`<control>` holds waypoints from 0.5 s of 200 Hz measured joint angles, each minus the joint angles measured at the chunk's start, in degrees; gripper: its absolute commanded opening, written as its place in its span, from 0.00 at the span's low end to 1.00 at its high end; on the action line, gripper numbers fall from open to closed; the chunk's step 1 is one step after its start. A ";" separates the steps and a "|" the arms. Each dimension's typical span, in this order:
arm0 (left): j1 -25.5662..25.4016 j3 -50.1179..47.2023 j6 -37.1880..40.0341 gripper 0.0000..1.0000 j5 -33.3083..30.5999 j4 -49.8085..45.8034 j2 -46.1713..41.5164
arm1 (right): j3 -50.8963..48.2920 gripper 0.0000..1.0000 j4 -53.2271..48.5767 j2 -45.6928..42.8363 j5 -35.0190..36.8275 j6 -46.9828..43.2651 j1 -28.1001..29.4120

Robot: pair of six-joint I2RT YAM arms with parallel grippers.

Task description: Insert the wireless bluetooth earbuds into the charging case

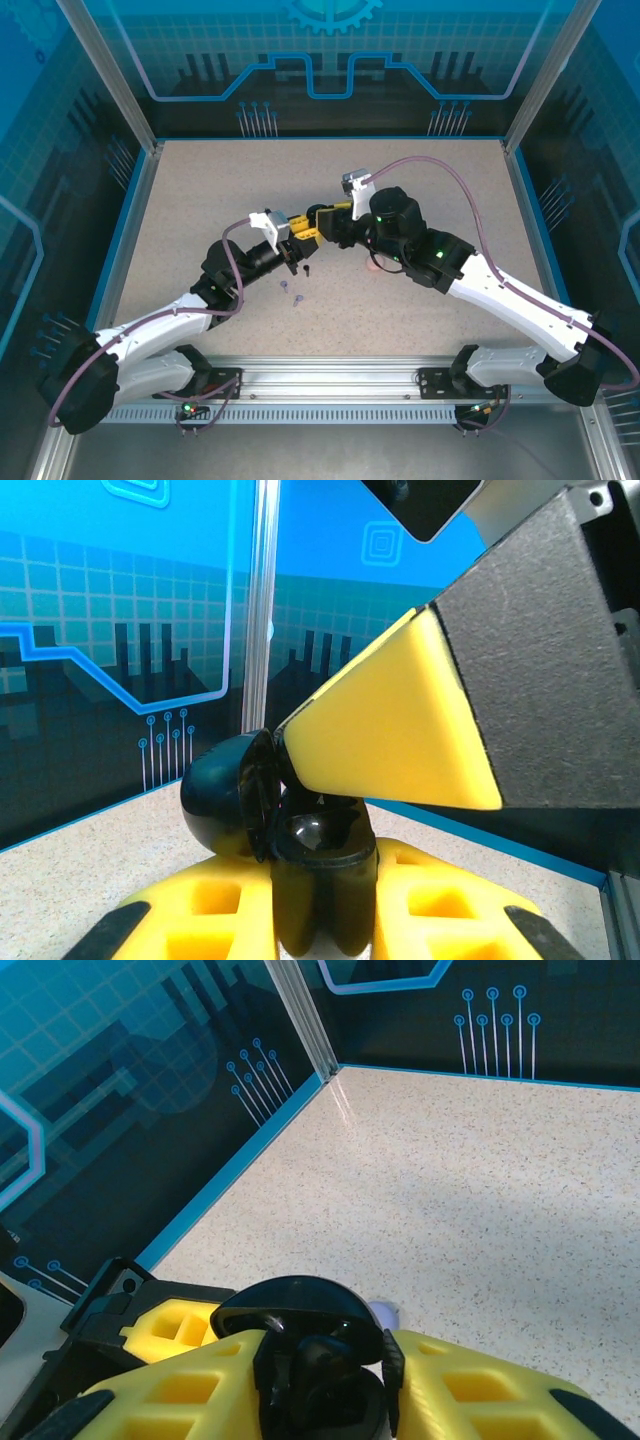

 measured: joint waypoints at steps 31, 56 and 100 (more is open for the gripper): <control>0.00 0.00 0.00 0.00 0.00 0.00 0.00 | 1.68 0.59 -1.16 -0.52 -0.13 -1.18 0.00; 0.00 0.00 0.00 0.00 -0.39 -0.02 0.00 | 2.34 0.68 -1.44 -2.93 -0.46 -1.64 0.00; 0.00 0.00 0.04 0.00 -0.39 0.00 -0.02 | 2.43 0.70 -3.28 -7.37 -0.35 -3.15 -0.44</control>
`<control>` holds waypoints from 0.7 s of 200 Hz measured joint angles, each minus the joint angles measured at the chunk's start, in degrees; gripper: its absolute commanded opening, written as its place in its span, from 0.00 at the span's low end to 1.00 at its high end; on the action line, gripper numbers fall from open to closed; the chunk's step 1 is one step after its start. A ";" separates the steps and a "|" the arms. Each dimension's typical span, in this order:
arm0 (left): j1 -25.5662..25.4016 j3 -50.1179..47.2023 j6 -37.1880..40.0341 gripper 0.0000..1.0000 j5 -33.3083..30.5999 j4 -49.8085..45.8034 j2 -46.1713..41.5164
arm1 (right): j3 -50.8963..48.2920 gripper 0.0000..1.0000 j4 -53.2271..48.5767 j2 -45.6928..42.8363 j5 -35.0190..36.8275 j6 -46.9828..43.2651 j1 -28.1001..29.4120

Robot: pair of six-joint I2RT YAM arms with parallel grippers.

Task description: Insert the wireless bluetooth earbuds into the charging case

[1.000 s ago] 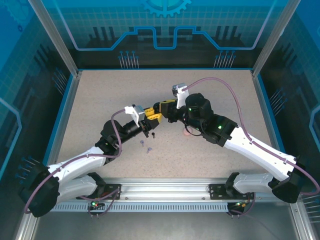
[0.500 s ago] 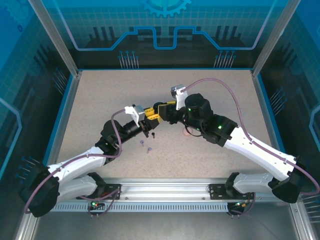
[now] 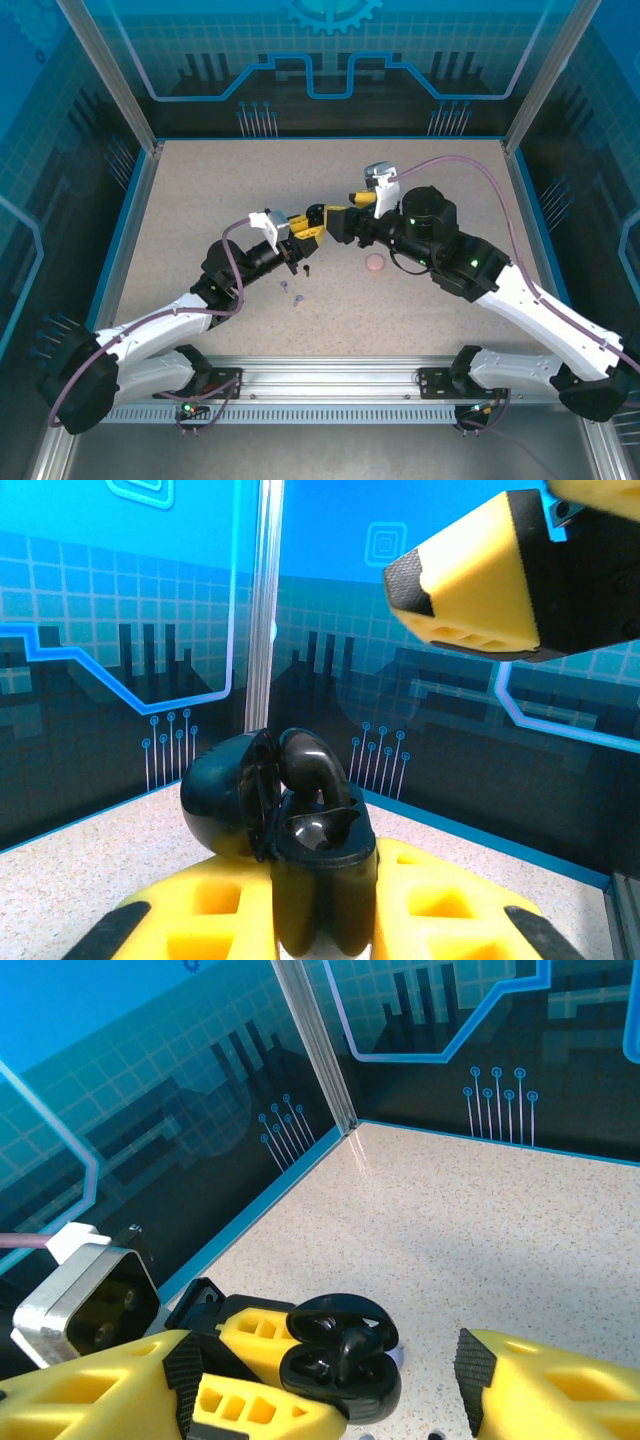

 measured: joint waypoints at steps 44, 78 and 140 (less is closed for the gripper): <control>0.00 -0.24 2.34 0.00 2.05 0.72 -0.66 | 1.46 0.69 -6.45 -0.31 -5.77 -2.08 -4.92; 0.00 -0.26 5.25 0.00 5.09 1.79 -2.12 | 1.97 0.65 -8.68 -0.70 -16.02 -2.25 -10.75; 0.00 -0.26 6.47 0.00 6.27 1.68 -2.60 | 3.65 0.65 -10.05 -0.85 -22.14 -2.25 -11.74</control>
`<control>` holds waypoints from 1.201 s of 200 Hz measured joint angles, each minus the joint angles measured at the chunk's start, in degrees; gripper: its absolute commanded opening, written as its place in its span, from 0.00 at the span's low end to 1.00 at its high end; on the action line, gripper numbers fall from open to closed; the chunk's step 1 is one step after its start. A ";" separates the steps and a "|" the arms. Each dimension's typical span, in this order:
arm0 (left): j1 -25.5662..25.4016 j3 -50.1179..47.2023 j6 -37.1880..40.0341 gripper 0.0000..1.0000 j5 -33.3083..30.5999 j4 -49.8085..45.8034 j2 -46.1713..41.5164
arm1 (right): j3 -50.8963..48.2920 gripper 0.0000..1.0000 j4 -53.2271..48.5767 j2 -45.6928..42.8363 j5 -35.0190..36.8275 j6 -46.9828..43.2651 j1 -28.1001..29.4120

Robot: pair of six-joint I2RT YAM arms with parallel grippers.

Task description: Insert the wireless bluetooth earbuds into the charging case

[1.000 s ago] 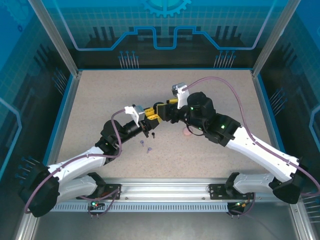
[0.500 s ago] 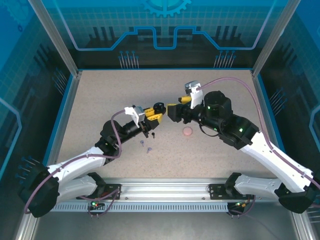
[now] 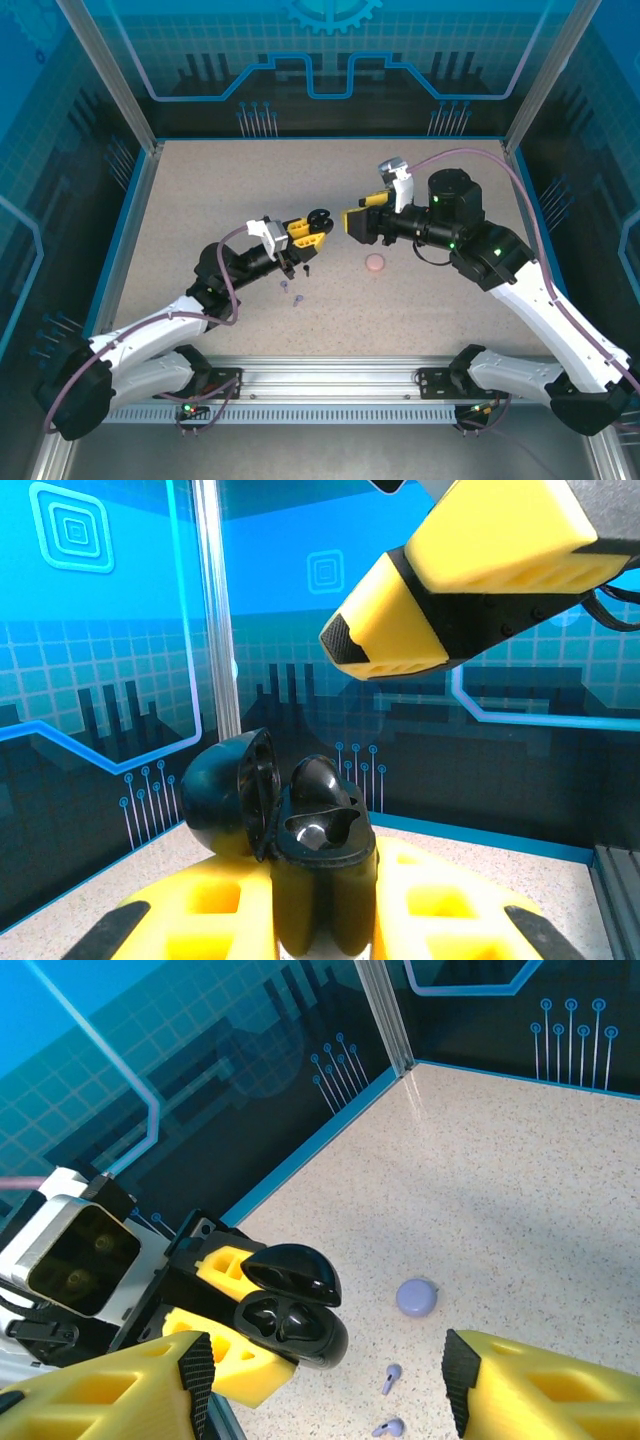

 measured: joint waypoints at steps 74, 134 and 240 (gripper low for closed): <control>0.00 -0.02 0.00 0.00 -1.62 -5.14 -10.71 | -2.45 0.63 -3.43 4.87 7.32 1.33 0.00; 0.00 -0.31 -1.14 0.00 -1.95 -7.23 -14.73 | -2.56 0.65 -4.70 26.43 13.88 5.20 2.64; 0.00 -0.39 -2.19 0.00 -1.97 -8.26 -17.68 | 17.38 0.60 -12.94 56.94 19.41 7.21 10.29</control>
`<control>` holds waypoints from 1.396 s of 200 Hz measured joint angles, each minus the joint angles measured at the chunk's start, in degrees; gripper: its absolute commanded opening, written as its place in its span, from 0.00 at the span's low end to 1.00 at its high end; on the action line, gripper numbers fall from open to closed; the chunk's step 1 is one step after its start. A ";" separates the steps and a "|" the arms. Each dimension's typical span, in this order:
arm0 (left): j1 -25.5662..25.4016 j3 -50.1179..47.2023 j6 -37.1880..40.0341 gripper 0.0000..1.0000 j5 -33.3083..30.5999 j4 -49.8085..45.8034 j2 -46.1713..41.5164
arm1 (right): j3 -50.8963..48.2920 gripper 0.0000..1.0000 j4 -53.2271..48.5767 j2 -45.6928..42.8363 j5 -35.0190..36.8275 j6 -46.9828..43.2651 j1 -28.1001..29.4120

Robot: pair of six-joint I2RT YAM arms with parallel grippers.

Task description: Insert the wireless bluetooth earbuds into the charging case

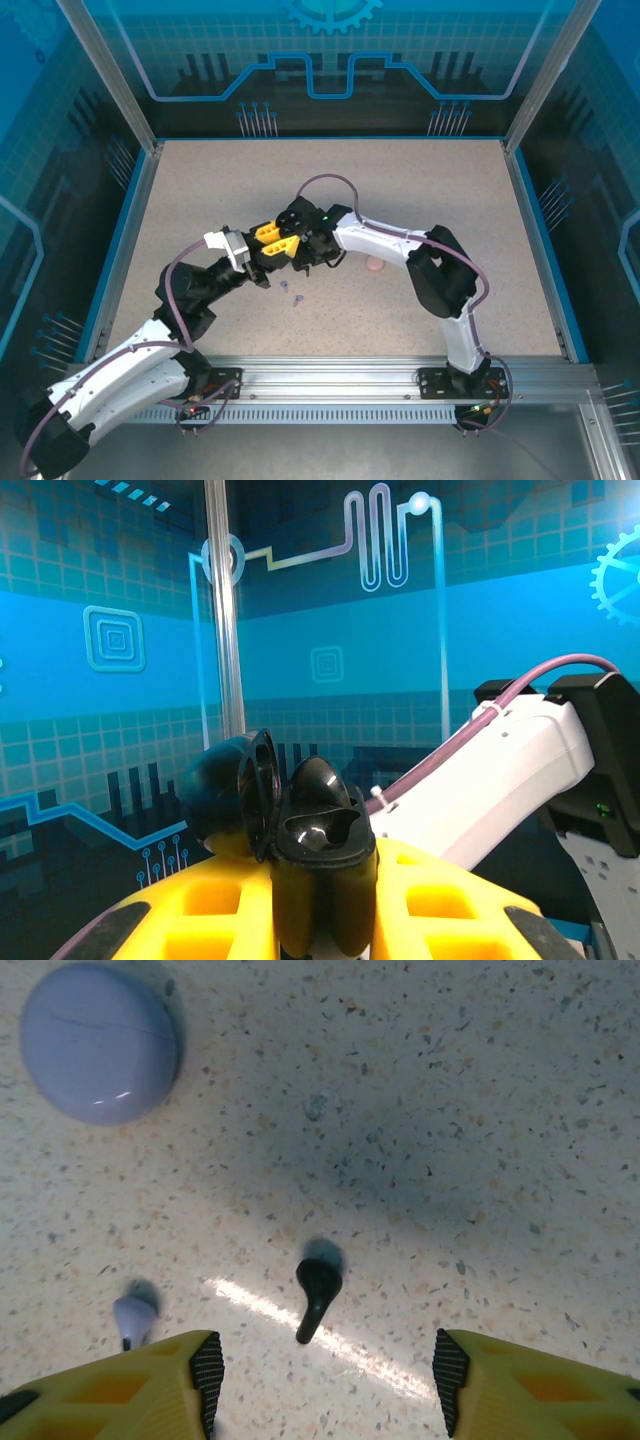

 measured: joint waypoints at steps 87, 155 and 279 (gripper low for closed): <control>0.00 -0.02 0.02 0.00 -0.11 -1.09 -0.42 | 5.22 0.57 -4.96 8.11 1.33 -0.76 1.62; 0.00 -0.02 0.00 0.00 -0.90 -2.34 -0.42 | 5.49 0.46 -7.23 8.39 2.40 -1.79 1.88; 0.00 -0.02 0.00 0.00 -1.29 -2.78 -0.42 | 5.49 0.36 -9.29 7.37 3.41 -1.99 1.99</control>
